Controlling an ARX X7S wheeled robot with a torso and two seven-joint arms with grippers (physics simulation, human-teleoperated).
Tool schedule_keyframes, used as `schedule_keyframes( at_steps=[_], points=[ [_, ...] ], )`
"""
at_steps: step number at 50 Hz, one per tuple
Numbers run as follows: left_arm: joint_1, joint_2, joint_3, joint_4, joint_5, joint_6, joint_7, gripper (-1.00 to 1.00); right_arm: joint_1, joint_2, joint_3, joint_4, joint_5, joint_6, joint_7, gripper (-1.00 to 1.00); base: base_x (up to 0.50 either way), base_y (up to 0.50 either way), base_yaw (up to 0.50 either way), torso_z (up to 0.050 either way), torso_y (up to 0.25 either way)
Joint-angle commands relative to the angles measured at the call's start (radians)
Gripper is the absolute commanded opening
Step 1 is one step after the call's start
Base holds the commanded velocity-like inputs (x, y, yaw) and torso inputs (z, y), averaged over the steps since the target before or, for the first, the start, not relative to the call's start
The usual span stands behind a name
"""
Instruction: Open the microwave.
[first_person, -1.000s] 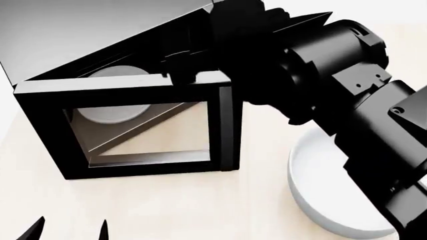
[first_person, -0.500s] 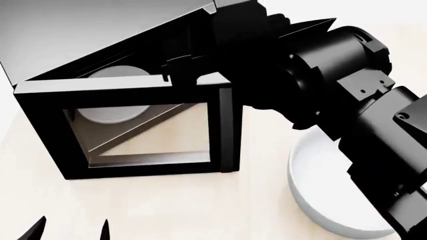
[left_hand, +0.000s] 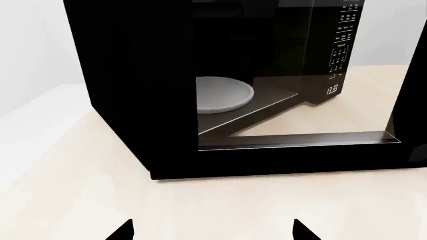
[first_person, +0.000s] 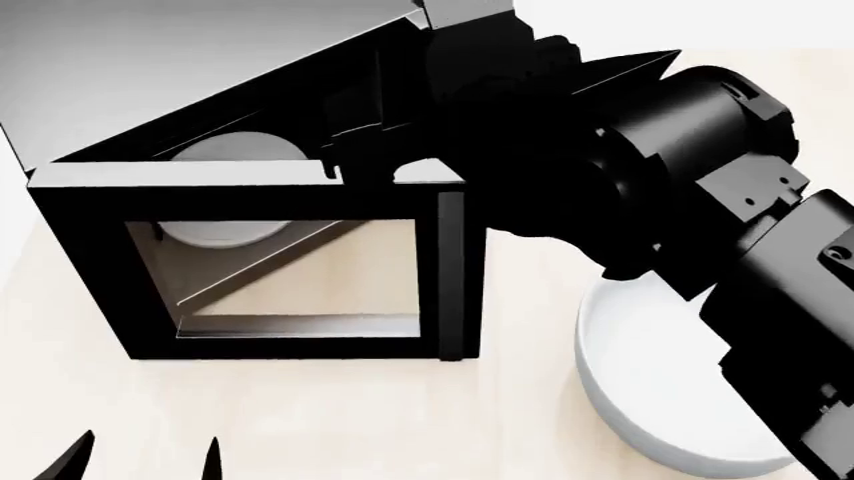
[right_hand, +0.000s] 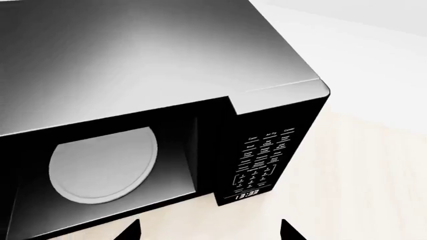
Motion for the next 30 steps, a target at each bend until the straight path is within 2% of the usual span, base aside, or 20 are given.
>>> schedule_keyframes(
  at_steps=[1,30],
  points=[
    [-0.001,-0.001,0.003,-0.001,-0.002,0.002,-0.001,1.00,-0.034,0.029,-0.016,-0.071,0.044,0.000,0.017,1.00,0.00,0.00,0.00,0.000,0.000],
    [-0.007,-0.003,0.012,-0.001,-0.004,0.001,-0.007,1.00,-0.077,0.132,0.011,-0.320,0.081,-0.010,0.130,1.00,0.00,0.00,0.00,0.000,-0.001]
  ],
)
